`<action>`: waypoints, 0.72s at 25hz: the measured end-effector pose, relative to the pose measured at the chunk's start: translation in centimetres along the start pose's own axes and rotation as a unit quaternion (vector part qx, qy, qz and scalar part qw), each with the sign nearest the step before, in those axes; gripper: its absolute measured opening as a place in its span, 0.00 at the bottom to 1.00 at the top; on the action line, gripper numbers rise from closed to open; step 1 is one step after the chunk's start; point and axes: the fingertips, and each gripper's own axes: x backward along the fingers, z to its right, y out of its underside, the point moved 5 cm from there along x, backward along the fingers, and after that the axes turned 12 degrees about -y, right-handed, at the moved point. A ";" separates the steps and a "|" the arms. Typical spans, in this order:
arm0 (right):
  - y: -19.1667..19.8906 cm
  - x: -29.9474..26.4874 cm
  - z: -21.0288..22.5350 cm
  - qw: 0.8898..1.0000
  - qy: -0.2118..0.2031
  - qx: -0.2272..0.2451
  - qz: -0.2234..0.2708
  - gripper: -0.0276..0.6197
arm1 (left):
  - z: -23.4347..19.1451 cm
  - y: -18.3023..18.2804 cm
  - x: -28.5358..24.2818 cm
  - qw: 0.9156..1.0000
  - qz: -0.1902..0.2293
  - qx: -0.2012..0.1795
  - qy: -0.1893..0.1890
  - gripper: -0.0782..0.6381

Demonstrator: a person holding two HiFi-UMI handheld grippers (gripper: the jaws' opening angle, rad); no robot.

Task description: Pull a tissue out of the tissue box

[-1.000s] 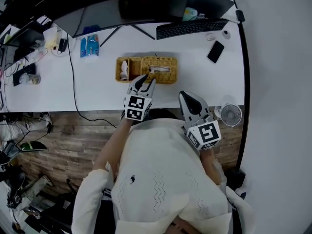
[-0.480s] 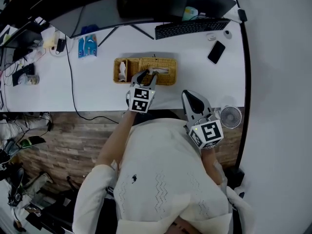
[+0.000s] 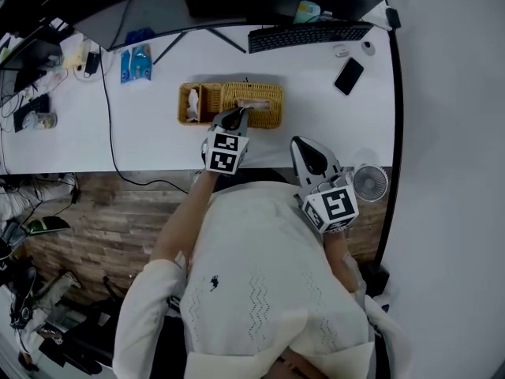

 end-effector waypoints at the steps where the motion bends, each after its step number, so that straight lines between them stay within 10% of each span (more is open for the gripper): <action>1: 0.0 0.0 -0.1 1.000 0.000 -0.001 0.000 0.04 | 0.2 0.1 0.3 1.000 0.000 0.001 0.005 0.13; 18: 0.7 0.0 -1.9 1.000 0.001 -0.001 0.005 0.04 | 0.4 1.1 2.7 1.000 0.011 -0.007 0.012 0.13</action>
